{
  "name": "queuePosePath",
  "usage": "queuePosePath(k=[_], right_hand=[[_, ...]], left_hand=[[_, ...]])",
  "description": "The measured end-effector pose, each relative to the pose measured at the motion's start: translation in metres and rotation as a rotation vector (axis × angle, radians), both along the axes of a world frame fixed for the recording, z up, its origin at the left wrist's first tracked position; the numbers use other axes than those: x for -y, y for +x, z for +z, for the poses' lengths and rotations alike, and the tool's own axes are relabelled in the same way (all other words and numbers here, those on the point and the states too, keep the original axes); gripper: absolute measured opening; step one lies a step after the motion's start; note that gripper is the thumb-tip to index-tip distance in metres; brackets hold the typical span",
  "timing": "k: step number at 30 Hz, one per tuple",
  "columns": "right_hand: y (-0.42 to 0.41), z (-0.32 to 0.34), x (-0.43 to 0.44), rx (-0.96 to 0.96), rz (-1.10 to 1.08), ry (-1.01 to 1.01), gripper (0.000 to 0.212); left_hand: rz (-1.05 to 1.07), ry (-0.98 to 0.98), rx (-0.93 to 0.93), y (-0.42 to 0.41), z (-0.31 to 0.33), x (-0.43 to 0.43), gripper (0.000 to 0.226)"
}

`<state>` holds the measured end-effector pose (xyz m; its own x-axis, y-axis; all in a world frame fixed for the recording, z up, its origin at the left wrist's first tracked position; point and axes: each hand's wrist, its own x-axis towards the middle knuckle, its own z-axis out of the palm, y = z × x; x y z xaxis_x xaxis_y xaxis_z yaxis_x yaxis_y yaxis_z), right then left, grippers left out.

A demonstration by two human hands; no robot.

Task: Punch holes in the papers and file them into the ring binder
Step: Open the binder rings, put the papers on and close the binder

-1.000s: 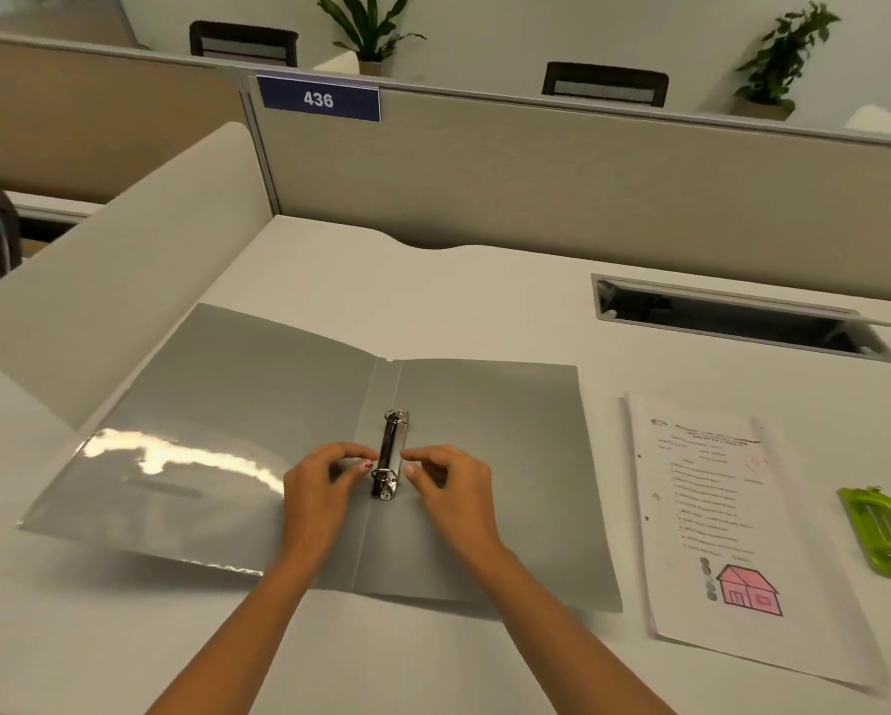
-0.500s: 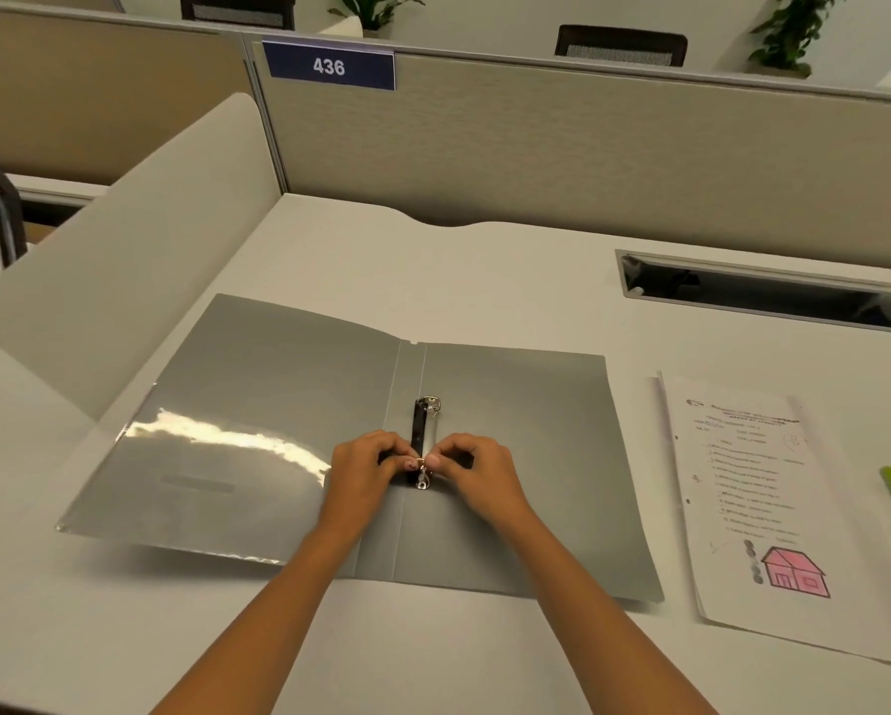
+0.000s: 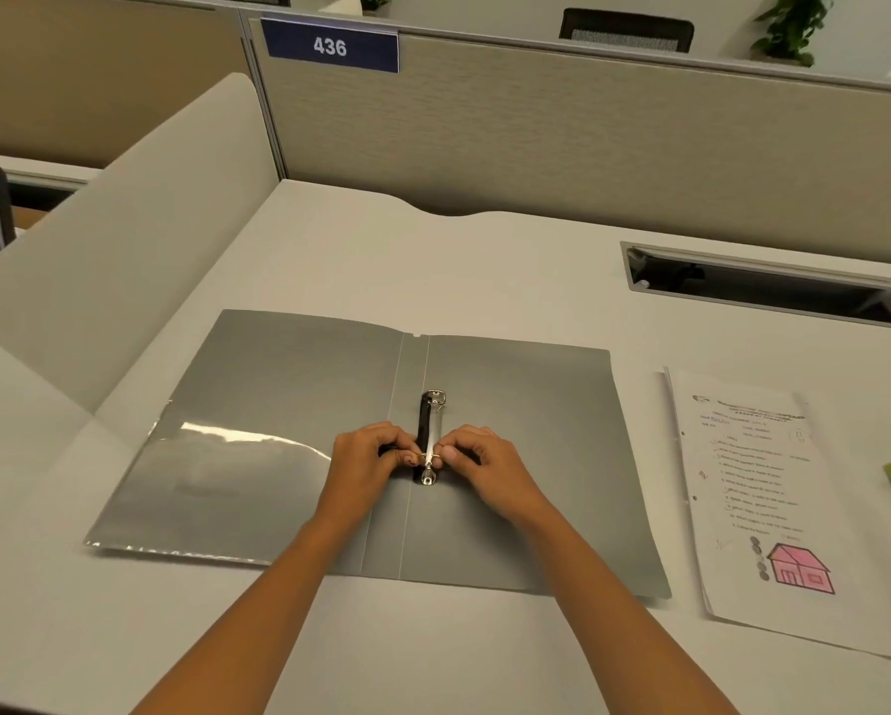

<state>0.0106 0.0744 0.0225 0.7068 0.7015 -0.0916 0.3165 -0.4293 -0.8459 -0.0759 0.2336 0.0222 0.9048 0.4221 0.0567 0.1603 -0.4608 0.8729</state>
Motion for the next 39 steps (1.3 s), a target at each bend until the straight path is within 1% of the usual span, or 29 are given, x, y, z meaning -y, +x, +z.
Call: queuePosePath(k=[2, 6, 9, 13, 16, 19, 23, 25, 27, 29, 31, 33, 36, 39], right_hand=[[0.000, 0.000, 0.001, -0.022, -0.004, 0.020, 0.019], [0.001, 0.001, 0.004, -0.096, -0.041, 0.076, 0.022], [0.002, 0.003, 0.005, -0.103, -0.037, 0.071, 0.021], [-0.001, 0.002, 0.003, -0.085, -0.088, 0.060, 0.017], [-0.004, 0.005, 0.006, -0.099, -0.163, 0.088, 0.014], [-0.005, 0.011, 0.012, -0.119, -0.246, 0.166, 0.010], [-0.003, 0.017, 0.032, -0.133, -0.422, 0.273, 0.011], [-0.001, 0.022, 0.049, -0.101, -0.522, 0.301, 0.012], [0.000, 0.028, 0.071, -0.031, -0.596, 0.306, 0.014], [0.003, 0.036, 0.097, 0.032, -0.671, 0.309, 0.015], [0.008, 0.044, 0.123, 0.077, -0.768, 0.314, 0.015], [0.015, 0.051, 0.150, 0.125, -0.877, 0.286, 0.016], [0.026, 0.056, 0.192, 0.223, -1.013, 0.188, 0.019], [0.041, 0.056, 0.234, 0.279, -1.107, 0.046, 0.028]], left_hand=[[0.003, 0.000, 0.005, 0.000, 0.000, 0.000, 0.027], [-0.002, 0.022, 0.013, -0.001, 0.000, -0.001, 0.044], [-0.019, 0.030, 0.009, -0.001, 0.001, -0.002, 0.043], [-0.040, 0.048, -0.001, -0.003, 0.000, -0.003, 0.036], [-0.058, 0.019, -0.017, -0.003, 0.003, -0.003, 0.030], [-0.133, -0.038, -0.095, -0.002, 0.010, -0.007, 0.028], [-0.274, -0.103, -0.195, 0.004, 0.029, -0.010, 0.047], [-0.255, -0.125, -0.174, 0.009, 0.041, 0.000, 0.053], [-0.181, -0.027, -0.095, 0.016, 0.050, 0.018, 0.056], [-0.138, 0.030, -0.019, 0.022, 0.054, 0.041, 0.048], [-0.169, 0.062, 0.021, 0.028, 0.055, 0.070, 0.039], [-0.212, 0.080, 0.050, 0.034, 0.054, 0.104, 0.036], [-0.229, 0.008, 0.054, 0.044, 0.049, 0.156, 0.035], [-0.222, -0.112, -0.067, 0.060, 0.047, 0.201, 0.032]])
